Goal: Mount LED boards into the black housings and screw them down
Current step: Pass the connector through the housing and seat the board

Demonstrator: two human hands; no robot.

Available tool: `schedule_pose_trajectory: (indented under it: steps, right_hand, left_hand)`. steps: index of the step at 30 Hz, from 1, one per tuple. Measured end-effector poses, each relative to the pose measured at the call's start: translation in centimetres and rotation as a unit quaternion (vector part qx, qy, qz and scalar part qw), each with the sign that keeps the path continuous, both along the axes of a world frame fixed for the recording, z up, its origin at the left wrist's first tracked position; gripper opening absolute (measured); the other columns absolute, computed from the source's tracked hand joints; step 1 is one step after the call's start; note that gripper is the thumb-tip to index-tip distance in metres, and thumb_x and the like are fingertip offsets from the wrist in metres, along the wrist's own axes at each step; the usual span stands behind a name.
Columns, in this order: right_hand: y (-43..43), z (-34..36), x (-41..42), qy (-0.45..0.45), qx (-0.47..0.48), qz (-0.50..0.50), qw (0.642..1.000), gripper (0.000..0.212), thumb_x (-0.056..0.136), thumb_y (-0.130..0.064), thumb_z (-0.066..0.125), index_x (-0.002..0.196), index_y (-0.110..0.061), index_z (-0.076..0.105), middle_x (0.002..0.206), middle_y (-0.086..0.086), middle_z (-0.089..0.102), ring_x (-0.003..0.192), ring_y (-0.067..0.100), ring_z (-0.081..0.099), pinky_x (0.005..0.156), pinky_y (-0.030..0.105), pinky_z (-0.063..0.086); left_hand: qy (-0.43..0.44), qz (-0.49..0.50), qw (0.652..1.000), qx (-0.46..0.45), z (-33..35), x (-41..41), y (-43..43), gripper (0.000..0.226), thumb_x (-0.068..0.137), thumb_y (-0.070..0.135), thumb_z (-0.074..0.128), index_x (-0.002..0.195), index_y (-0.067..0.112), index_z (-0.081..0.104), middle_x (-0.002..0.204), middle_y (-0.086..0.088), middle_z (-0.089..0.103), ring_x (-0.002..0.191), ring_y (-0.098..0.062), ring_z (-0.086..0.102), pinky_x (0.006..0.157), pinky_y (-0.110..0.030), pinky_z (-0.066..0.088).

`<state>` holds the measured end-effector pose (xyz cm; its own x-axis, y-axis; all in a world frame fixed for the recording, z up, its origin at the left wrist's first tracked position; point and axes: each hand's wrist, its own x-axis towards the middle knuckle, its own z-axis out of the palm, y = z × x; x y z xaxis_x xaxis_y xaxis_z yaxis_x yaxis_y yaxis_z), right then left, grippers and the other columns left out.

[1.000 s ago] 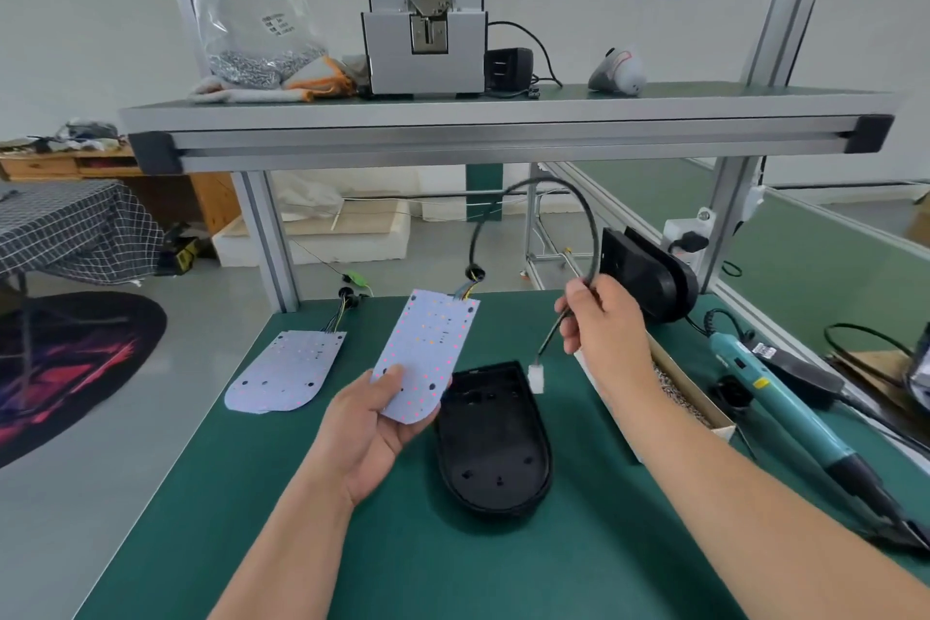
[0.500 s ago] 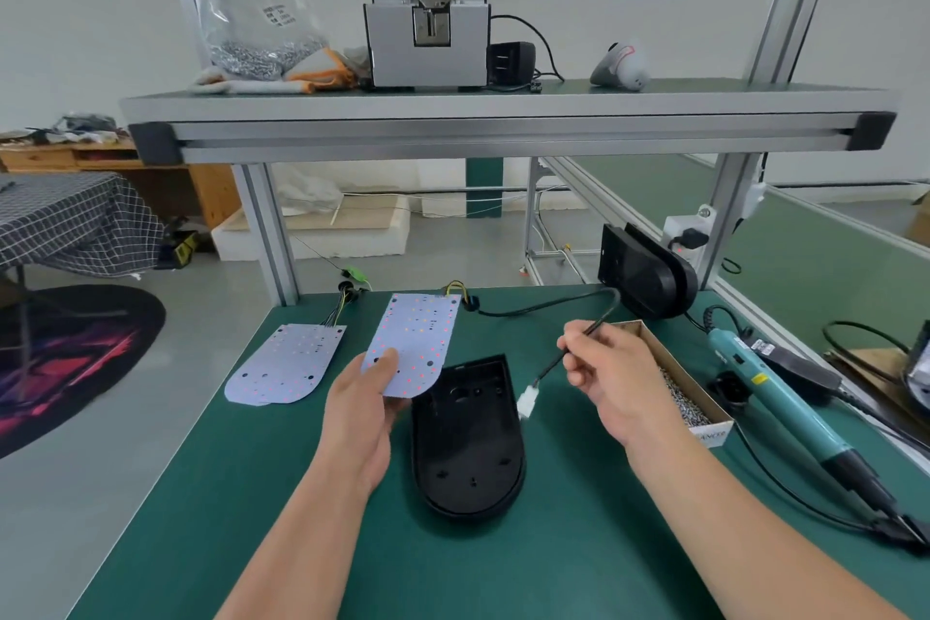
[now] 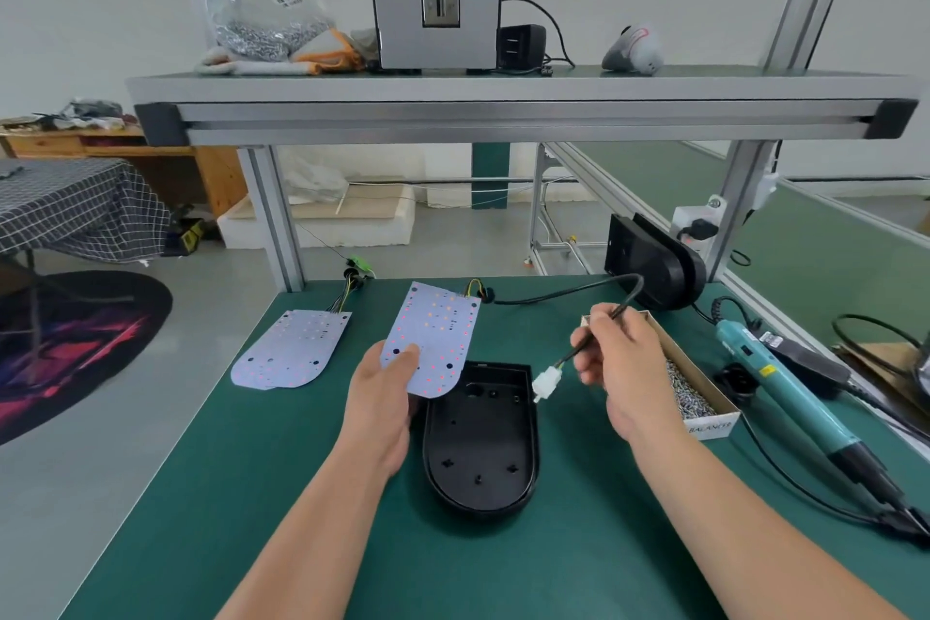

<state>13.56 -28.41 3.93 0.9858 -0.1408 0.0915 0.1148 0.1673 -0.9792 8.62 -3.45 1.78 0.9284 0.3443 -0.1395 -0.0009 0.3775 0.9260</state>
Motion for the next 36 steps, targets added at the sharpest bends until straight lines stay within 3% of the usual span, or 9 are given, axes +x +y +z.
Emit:
schedule_pose_trajectory:
  steps: [4,6,11,14,18,24,29,32,36]
  right_hand:
    - [1.3,-0.1,-0.7,-0.015,0.064,0.042,0.997,0.004,0.111,-0.009,0.05,0.11,-0.007,0.052,0.085,0.011,0.074,0.064,0.022,0.07,0.052,0.028,0.057]
    - [2.3,-0.6,-1.0,-0.023,0.027,0.055,0.998,0.004,0.108,-0.002,0.052,0.11,-0.005,0.051,0.092,0.013,0.077,0.074,0.029,0.077,0.061,0.031,0.063]
    - [3.7,-1.5,-1.5,-0.061,-0.103,0.071,0.99,0.015,0.103,0.003,0.055,0.107,-0.011,0.049,0.098,0.013,0.073,0.079,0.031,0.078,0.072,0.038,0.064]
    - [3.6,-1.5,-1.5,-0.092,-0.157,0.067,0.981,0.022,0.102,-0.001,0.054,0.105,-0.022,0.05,0.096,0.003,0.074,0.079,0.026,0.078,0.071,0.035,0.063]
    - [3.6,-0.9,-2.0,-0.128,-0.188,0.078,0.971,0.032,0.103,-0.006,0.054,0.1,-0.038,0.052,0.097,0.0,0.073,0.08,0.023,0.076,0.07,0.03,0.061]
    - [3.9,-0.5,-2.4,-0.135,-0.188,0.119,0.966,0.019,0.103,-0.01,0.057,0.105,-0.028,0.057,0.098,0.002,0.075,0.084,0.023,0.076,0.075,0.03,0.06]
    - [4.7,-1.1,-2.3,-0.055,-0.207,0.15,0.965,0.017,0.095,-0.002,0.066,0.095,-0.018,0.064,0.088,0.008,0.078,0.077,0.034,0.075,0.069,0.04,0.057]
    - [4.7,-1.4,-1.9,-0.068,-0.286,0.111,0.949,0.02,0.085,-0.013,0.077,0.087,-0.031,0.069,0.078,0.002,0.076,0.067,0.018,0.068,0.067,0.033,0.053]
    - [4.6,-1.1,-1.9,-0.037,-0.222,0.17,0.959,0.01,0.079,-0.02,0.071,0.088,-0.02,0.075,0.074,0.008,0.074,0.061,0.02,0.062,0.066,0.043,0.052]
  left_hand:
    - [0.007,0.007,0.999,-0.038,-0.1,0.1,-0.6,0.02,0.109,0.011,0.056,0.125,0.007,0.068,0.12,-0.01,0.079,0.117,-0.032,0.072,0.11,-0.053,0.052]
    - [0.007,0.01,0.999,-0.047,-0.1,0.1,-0.9,0.021,0.109,0.012,0.056,0.126,0.007,0.067,0.122,-0.012,0.078,0.12,-0.035,0.07,0.112,-0.056,0.05]
    - [-0.011,0.014,0.998,-0.057,0.2,0.0,-1.4,0.02,0.108,0.01,0.055,0.124,0.005,0.068,0.122,-0.015,0.077,0.103,-0.027,0.073,0.1,-0.048,0.056]
    - [-0.023,0.011,0.998,-0.064,0.3,-0.1,-1.4,0.021,0.109,0.01,0.055,0.124,0.004,0.067,0.121,-0.014,0.077,0.101,-0.025,0.074,0.092,-0.042,0.058]
    - [-0.034,0.013,0.996,-0.079,0.5,-0.1,-1.8,0.022,0.109,0.009,0.055,0.127,0.002,0.066,0.124,-0.016,0.076,0.11,-0.03,0.072,0.102,-0.048,0.057]
    - [-0.052,0.007,0.992,-0.114,0.6,-0.2,-2.1,0.025,0.109,0.01,0.055,0.129,0.0,0.065,0.125,-0.017,0.075,0.106,-0.029,0.073,0.091,-0.041,0.06]
    - [-0.066,-0.024,0.99,-0.12,0.7,-0.5,-2.6,0.026,0.11,0.012,0.054,0.129,-0.001,0.065,0.126,-0.018,0.075,0.106,-0.029,0.073,0.094,-0.042,0.057]
    - [-0.066,-0.053,0.993,-0.082,0.7,-0.6,-2.6,0.026,0.109,0.014,0.056,0.129,0.003,0.067,0.128,-0.015,0.075,0.111,-0.029,0.073,0.099,-0.043,0.056]
    - [-0.074,-0.1,0.992,0.015,0.9,-1.1,-2.7,0.04,0.095,0.03,0.066,0.13,0.011,0.067,0.126,-0.01,0.076,0.115,-0.027,0.072,0.098,-0.042,0.055]
